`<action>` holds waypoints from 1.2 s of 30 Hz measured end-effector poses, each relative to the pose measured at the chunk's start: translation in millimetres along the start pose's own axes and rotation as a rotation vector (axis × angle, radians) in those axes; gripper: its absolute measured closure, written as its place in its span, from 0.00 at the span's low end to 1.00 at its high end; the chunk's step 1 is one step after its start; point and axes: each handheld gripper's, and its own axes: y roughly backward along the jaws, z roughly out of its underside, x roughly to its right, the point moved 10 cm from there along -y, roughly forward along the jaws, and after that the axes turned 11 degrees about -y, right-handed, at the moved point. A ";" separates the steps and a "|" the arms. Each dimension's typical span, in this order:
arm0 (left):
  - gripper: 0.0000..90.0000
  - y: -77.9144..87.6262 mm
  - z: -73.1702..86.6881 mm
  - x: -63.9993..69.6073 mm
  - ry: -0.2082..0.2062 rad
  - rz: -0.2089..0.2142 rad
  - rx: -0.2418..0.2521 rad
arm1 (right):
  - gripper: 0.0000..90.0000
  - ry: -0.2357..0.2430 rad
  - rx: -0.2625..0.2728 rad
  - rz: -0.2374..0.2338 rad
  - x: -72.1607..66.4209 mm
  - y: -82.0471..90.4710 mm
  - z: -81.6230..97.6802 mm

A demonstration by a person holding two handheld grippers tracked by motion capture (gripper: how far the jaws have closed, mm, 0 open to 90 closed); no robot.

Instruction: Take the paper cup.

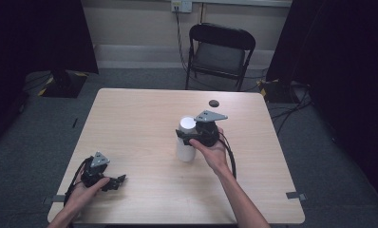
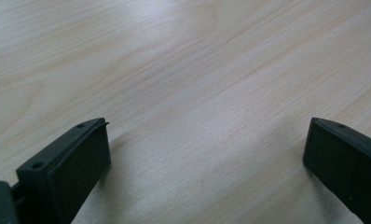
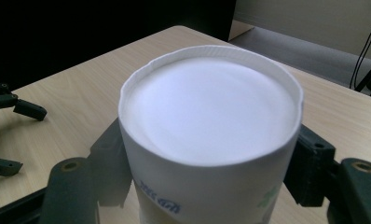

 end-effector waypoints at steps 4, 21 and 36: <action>0.00 0.0 0.0 0.1 0.002 0.000 0.000 | 0.33 -0.002 0.012 -0.003 -0.6 1.3 -2.5; 0.00 0.1 0.1 0.0 -0.002 0.001 -0.002 | 0.33 0.013 0.047 -0.011 -5.1 9.3 -19.5; 0.00 0.0 0.1 0.0 -0.001 0.001 -0.001 | 0.34 0.005 0.089 -0.024 -10.7 14.2 -35.9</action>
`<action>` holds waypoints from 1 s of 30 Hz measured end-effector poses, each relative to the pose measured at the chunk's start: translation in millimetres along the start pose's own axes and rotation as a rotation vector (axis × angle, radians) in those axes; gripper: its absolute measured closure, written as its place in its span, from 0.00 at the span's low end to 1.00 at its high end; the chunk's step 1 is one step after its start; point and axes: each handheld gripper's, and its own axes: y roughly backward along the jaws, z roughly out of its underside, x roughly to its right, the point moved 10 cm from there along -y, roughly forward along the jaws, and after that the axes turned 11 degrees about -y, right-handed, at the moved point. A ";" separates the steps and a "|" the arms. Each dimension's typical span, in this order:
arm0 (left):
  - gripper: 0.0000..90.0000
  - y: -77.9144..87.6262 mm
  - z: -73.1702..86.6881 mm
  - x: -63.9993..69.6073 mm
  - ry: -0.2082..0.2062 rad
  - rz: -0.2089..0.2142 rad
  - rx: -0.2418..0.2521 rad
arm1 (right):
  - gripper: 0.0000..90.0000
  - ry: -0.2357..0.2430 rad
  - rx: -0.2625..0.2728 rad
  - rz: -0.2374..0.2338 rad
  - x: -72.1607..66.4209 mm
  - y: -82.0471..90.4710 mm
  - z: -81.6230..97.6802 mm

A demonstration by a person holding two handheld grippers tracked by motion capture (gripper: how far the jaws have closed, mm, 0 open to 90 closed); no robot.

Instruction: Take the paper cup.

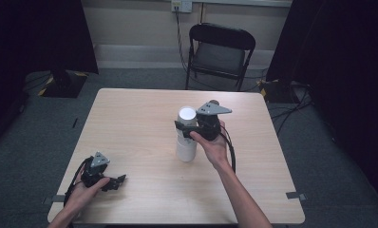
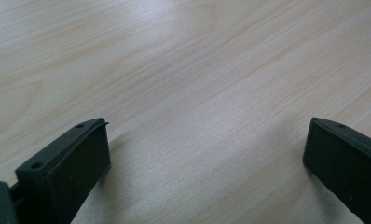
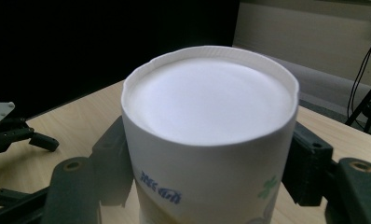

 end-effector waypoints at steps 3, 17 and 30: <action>0.00 0.0 0.0 0.1 -0.001 0.001 0.000 | 0.34 0.000 0.008 0.002 0.3 1.2 -1.9; 0.00 0.0 0.1 0.0 -0.001 0.001 0.000 | 0.35 0.002 0.042 -0.004 -2.9 8.8 -20.1; 0.00 -0.4 -0.2 0.4 0.006 -0.001 -0.004 | 0.36 -0.005 0.060 -0.027 -9.6 13.0 -34.5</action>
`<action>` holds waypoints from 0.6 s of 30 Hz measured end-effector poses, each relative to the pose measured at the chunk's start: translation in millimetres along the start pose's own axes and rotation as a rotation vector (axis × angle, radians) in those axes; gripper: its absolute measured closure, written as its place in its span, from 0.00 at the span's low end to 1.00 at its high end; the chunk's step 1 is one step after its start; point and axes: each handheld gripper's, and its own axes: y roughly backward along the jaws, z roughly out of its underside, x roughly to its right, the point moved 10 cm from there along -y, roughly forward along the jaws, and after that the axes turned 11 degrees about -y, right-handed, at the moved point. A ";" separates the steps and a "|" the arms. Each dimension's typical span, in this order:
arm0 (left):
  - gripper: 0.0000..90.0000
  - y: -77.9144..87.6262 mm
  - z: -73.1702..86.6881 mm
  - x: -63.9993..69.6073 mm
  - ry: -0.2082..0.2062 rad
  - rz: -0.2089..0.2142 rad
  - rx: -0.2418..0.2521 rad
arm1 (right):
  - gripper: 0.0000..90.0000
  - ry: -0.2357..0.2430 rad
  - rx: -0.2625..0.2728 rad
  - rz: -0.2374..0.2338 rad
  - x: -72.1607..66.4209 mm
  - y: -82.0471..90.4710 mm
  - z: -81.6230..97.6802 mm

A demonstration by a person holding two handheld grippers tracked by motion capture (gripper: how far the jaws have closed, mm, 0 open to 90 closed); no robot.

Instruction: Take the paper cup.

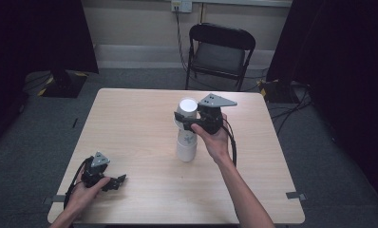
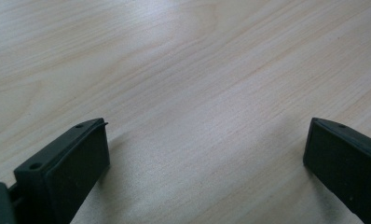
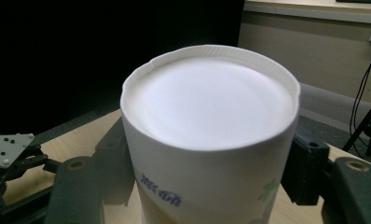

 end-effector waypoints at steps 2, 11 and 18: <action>0.00 0.0 0.0 0.0 -0.001 0.000 0.000 | 0.36 0.000 0.000 0.000 -0.4 0.5 -1.0; 0.00 -0.5 -0.5 0.1 -0.002 0.002 0.001 | 0.36 -0.001 0.021 -0.010 -3.1 10.2 -10.4; 0.00 -0.8 -1.0 -0.2 0.001 -0.003 0.000 | 0.36 0.011 0.032 -0.016 -4.6 17.8 -12.5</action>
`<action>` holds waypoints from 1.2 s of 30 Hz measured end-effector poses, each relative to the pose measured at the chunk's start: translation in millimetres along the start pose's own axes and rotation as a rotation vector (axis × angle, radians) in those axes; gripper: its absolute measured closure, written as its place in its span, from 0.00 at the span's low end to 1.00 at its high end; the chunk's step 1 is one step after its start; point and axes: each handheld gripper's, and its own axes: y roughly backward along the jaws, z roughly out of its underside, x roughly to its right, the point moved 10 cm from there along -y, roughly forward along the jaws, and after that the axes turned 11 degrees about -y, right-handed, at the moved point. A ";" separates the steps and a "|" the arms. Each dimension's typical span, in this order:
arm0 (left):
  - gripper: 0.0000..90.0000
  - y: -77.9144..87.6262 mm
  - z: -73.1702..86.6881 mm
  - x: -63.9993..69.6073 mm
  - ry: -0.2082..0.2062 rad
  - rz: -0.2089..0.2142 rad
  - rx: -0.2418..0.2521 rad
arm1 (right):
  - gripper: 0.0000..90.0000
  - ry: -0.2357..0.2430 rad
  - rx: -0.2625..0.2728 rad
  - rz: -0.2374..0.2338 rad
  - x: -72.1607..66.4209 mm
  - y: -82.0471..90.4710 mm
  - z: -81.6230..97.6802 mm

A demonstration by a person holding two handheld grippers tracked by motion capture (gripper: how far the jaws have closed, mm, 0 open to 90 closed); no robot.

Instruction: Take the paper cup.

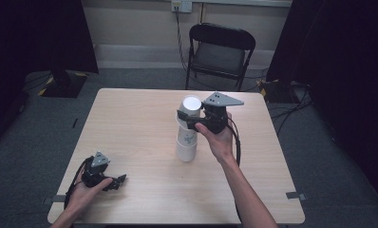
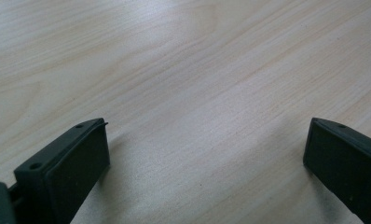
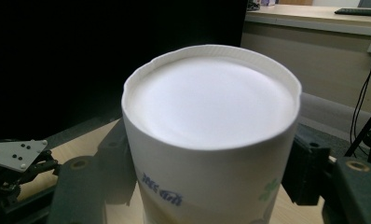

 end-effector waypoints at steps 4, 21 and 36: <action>0.15 1.8 -3.6 -1.6 0.035 -0.025 -0.019 | 0.36 0.005 0.000 0.004 -0.1 6.3 -1.4; 0.21 10.4 -13.6 1.4 -0.008 -0.024 0.016 | 0.36 -0.025 0.018 -0.005 -4.1 52.5 9.9; 0.32 25.9 -37.8 17.1 -0.002 0.032 0.137 | 0.37 -0.040 -0.023 -0.024 -19.7 61.9 50.2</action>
